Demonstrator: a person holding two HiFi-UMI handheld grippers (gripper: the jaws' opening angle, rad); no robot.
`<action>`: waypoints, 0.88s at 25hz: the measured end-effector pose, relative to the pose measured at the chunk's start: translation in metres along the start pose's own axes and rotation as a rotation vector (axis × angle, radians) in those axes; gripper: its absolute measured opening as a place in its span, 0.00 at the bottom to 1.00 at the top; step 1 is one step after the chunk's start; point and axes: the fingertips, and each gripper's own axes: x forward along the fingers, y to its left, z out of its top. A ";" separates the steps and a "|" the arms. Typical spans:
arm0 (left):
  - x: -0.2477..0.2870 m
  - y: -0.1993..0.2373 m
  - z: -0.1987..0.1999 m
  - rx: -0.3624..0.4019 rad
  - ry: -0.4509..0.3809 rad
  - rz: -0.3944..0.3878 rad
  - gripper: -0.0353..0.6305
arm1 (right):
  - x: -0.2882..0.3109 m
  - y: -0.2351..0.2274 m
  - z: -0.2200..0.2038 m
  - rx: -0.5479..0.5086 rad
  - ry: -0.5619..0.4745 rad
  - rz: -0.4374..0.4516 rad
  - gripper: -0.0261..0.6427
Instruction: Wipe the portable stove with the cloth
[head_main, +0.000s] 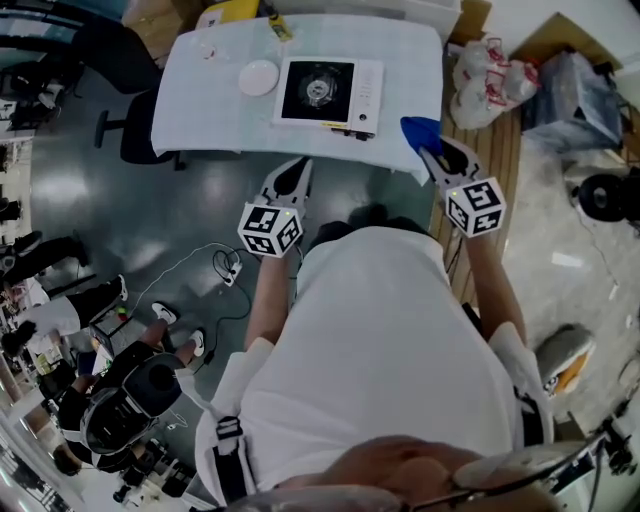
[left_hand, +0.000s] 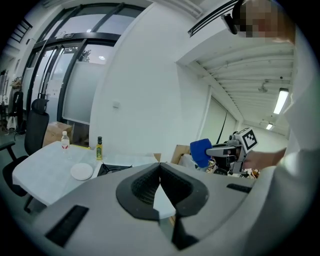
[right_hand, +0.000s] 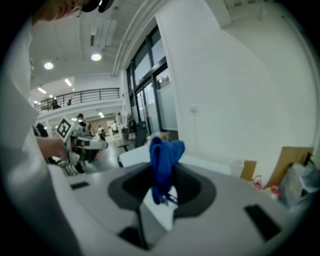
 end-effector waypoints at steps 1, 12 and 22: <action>0.004 0.000 0.000 -0.002 0.004 -0.001 0.10 | 0.001 -0.004 -0.001 0.002 0.004 -0.002 0.24; 0.032 0.029 0.009 -0.006 0.032 -0.035 0.10 | 0.033 -0.017 -0.002 0.020 0.048 -0.025 0.24; 0.066 0.089 0.030 0.015 0.073 -0.143 0.10 | 0.075 -0.017 0.016 0.058 0.055 -0.130 0.24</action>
